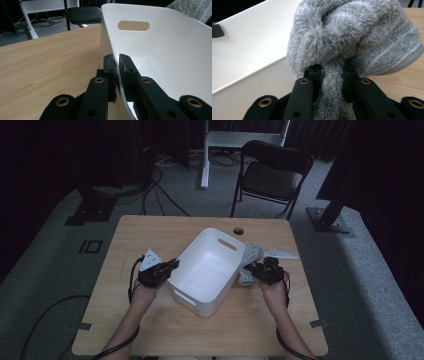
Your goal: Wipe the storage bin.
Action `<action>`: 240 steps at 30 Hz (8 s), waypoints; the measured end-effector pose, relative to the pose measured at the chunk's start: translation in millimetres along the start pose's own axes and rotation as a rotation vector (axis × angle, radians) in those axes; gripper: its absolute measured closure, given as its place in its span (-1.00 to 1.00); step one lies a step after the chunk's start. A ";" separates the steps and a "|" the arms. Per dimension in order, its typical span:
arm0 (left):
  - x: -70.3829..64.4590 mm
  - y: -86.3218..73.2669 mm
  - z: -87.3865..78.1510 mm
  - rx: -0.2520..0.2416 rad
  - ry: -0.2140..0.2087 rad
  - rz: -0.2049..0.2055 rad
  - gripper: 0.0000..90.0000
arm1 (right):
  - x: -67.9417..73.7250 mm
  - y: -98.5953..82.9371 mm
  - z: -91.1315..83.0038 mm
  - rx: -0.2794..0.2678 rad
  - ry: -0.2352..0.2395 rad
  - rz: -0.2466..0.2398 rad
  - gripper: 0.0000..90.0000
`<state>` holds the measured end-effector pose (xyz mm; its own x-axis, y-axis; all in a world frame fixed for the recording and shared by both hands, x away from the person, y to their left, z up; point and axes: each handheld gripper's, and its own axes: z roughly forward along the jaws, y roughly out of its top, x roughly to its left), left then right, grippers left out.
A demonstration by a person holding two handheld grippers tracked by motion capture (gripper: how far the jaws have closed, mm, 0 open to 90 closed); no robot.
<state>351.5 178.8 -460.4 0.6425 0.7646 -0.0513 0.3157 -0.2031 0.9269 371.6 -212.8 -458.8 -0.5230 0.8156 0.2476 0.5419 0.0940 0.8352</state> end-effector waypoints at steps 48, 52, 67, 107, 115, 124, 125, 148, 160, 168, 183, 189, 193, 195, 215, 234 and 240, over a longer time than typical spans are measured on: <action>-6.5 1.4 2.6 0.004 0.060 -0.012 0.89 | 19.4 -16.7 -26.8 -0.018 0.116 -0.038 0.70; -5.9 1.6 3.0 0.006 0.041 -0.014 0.90 | 28.2 -18.6 -25.4 -0.013 0.125 -0.066 0.70; -5.3 -0.6 3.0 -0.019 0.014 -0.009 0.89 | 37.6 -30.2 -5.3 0.037 0.081 -0.077 0.70; -8.5 0.4 5.2 -0.018 0.037 -0.003 0.87 | 13.8 -67.1 41.3 0.214 0.021 -0.007 0.70; -4.7 1.4 5.2 -0.011 0.019 0.001 0.85 | 7.6 -57.8 25.8 0.179 0.037 -0.011 0.70; 4.4 0.6 2.5 -0.011 -0.044 0.008 0.86 | -22.9 -37.3 -8.7 0.065 -0.041 0.032 0.70; 4.4 0.6 2.5 -0.011 -0.044 0.008 0.86 | -22.9 -37.3 -8.7 0.065 -0.041 0.032 0.70; 26.4 13.9 -0.7 -0.011 -0.153 0.062 0.36 | -103.3 -24.5 17.0 0.133 -0.220 0.142 0.34; 29.2 15.8 -12.6 -0.024 -0.167 0.068 -0.28 | -96.2 -13.0 1.1 0.030 -0.200 0.131 -0.39; 34.8 23.7 -31.2 -0.083 -0.104 0.036 -0.41 | -90.5 -19.8 -3.1 0.059 -0.142 0.107 -0.59; 46.8 4.5 -67.5 -0.100 -0.006 0.001 -0.43 | -78.9 -26.1 -25.0 0.045 -0.166 0.045 -0.59; 52.0 -5.9 -75.5 -0.099 0.011 -0.023 -0.43 | -77.1 -32.7 -31.2 0.033 -0.169 0.040 -0.59; 54.5 -15.8 -79.1 -0.091 0.033 -0.036 -0.48 | -76.9 -41.4 -36.9 0.026 -0.156 0.048 -0.59; 56.3 -21.9 -81.1 -0.085 0.042 -0.043 -0.48 | -77.3 -45.2 -39.6 0.025 -0.162 0.042 -0.59; 60.8 -78.9 -85.5 0.024 0.192 -0.141 -0.57 | -76.3 -87.6 -54.8 0.041 -0.205 0.051 -0.61; 51.4 -107.1 -88.6 0.152 0.350 -0.201 -0.78 | -71.6 -122.4 -64.7 0.061 -0.325 0.135 -0.69; 48.8 -112.8 -90.1 0.189 0.467 -0.223 -0.80 | -74.3 -124.7 -63.3 0.066 -0.369 0.144 -0.69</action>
<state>284.4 294.1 -533.9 0.1812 0.9830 -0.0284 0.5562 -0.0786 0.8273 301.2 -321.2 -550.3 -0.1741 0.9722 0.1566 0.6397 -0.0093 0.7686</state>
